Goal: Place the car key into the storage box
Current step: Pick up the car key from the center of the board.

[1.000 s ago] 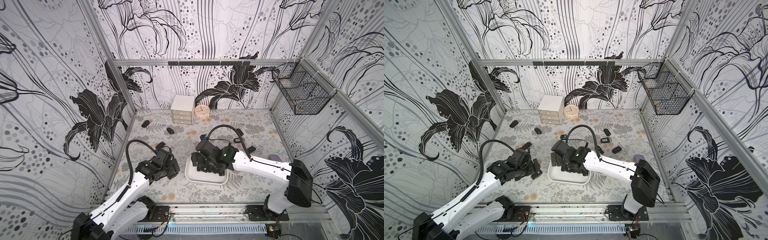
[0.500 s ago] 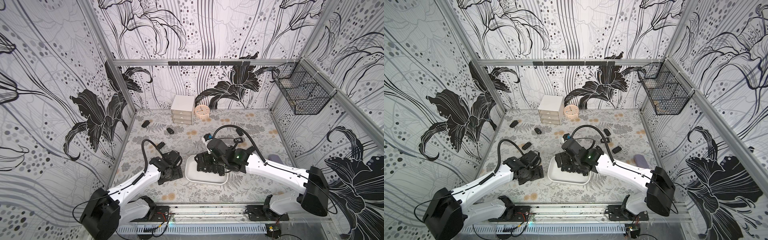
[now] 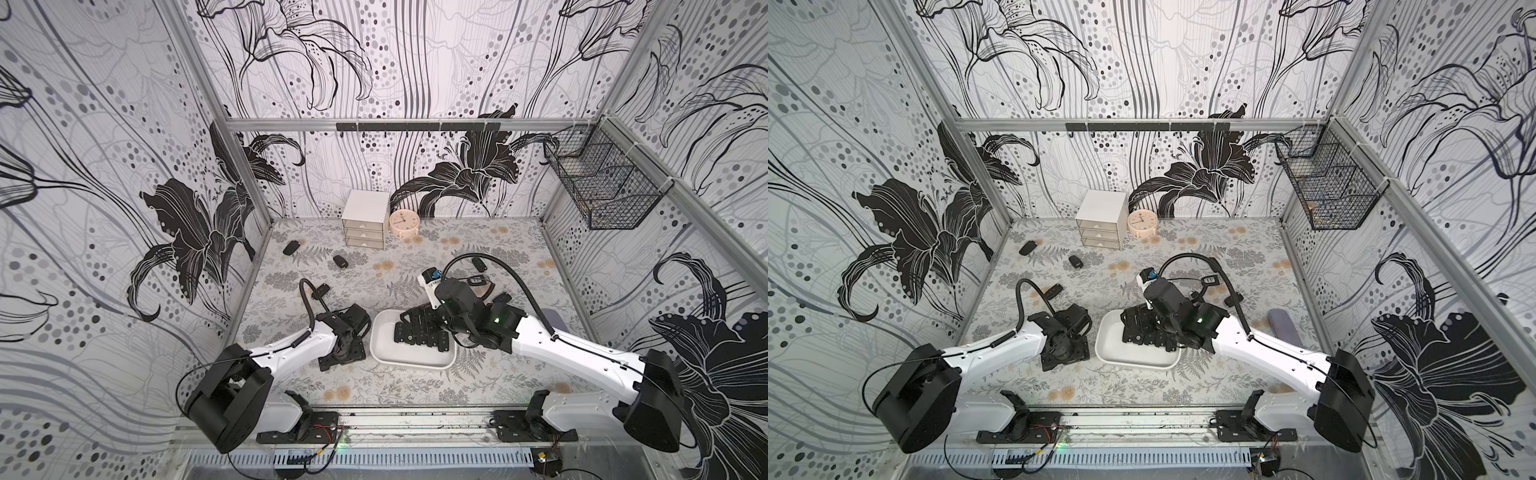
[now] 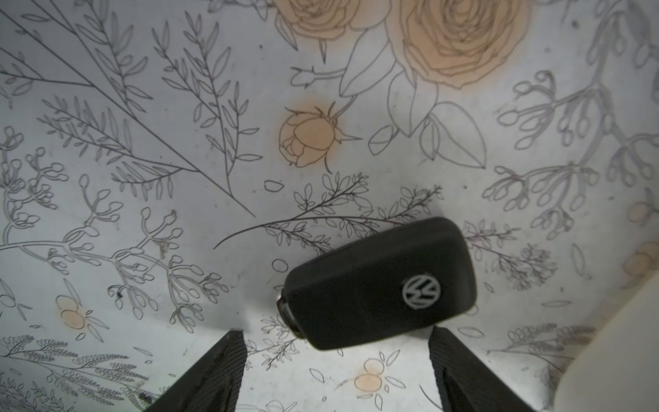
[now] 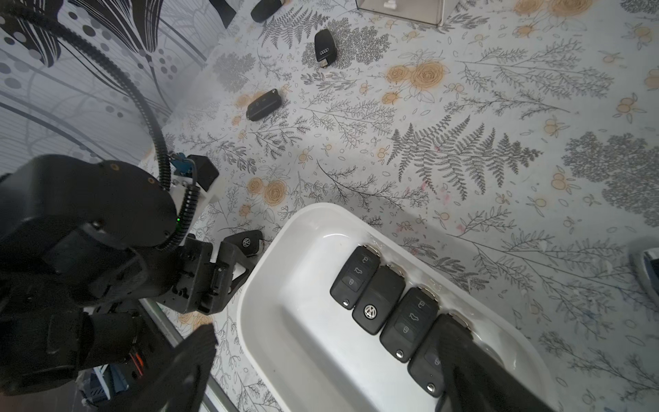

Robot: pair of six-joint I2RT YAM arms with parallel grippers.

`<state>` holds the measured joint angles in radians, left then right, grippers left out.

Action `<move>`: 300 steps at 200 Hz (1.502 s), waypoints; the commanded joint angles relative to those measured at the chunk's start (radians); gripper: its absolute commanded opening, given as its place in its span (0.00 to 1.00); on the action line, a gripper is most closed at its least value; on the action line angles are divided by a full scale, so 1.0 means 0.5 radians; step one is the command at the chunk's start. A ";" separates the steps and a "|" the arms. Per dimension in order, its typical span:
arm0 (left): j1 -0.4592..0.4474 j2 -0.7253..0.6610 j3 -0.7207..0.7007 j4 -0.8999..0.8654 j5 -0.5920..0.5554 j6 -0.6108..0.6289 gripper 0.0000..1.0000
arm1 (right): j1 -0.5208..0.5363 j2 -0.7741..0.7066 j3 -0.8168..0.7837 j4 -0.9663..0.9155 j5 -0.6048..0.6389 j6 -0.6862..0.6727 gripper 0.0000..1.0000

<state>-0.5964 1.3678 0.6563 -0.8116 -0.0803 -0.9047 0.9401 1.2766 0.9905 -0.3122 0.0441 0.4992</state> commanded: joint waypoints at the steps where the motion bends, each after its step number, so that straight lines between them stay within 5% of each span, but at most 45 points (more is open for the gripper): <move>1: 0.019 0.099 0.047 0.087 -0.066 0.020 0.81 | -0.014 -0.037 -0.001 -0.003 -0.030 -0.061 1.00; 129: 0.221 0.223 0.083 0.203 -0.100 0.119 0.72 | -0.024 0.131 0.068 0.040 -0.137 -0.056 1.00; 252: 0.217 0.038 0.040 0.199 -0.101 0.004 0.26 | -0.032 0.134 0.013 0.047 -0.107 -0.035 1.00; 300: 0.043 0.013 0.337 -0.099 -0.256 -0.085 0.22 | -0.124 0.121 -0.100 0.076 -0.110 0.059 1.00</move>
<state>-0.5274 1.3968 0.7288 -0.7799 -0.1402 -0.9054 0.9043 1.3388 0.9836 -0.2901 -0.0078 0.4942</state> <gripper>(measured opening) 0.364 0.999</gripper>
